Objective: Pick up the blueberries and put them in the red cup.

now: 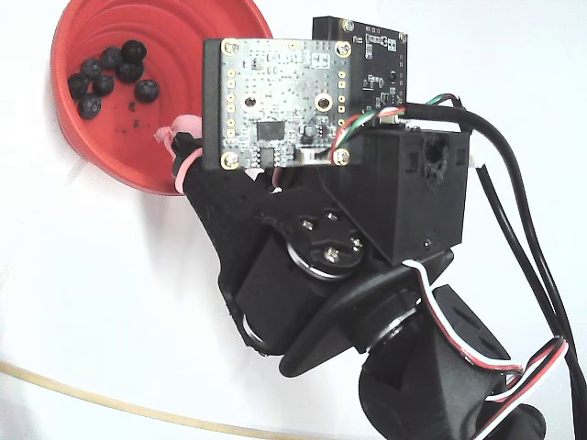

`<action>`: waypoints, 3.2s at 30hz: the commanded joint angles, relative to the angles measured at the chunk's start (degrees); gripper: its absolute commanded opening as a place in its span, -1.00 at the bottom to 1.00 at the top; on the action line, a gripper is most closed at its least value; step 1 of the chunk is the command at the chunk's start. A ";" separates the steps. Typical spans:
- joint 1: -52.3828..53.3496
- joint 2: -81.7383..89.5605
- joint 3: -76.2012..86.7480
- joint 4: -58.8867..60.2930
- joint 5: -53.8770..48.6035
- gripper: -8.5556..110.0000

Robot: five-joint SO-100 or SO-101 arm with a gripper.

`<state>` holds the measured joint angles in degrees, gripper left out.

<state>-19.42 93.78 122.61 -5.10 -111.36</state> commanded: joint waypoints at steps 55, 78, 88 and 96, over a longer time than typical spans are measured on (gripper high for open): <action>13.71 26.98 5.36 10.55 15.29 -0.55; 22.06 46.05 9.05 29.44 32.78 -0.55; 24.08 54.93 9.76 36.83 42.10 -0.55; 25.05 60.82 9.40 43.24 49.48 -0.55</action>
<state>5.36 149.33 133.86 36.56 -64.07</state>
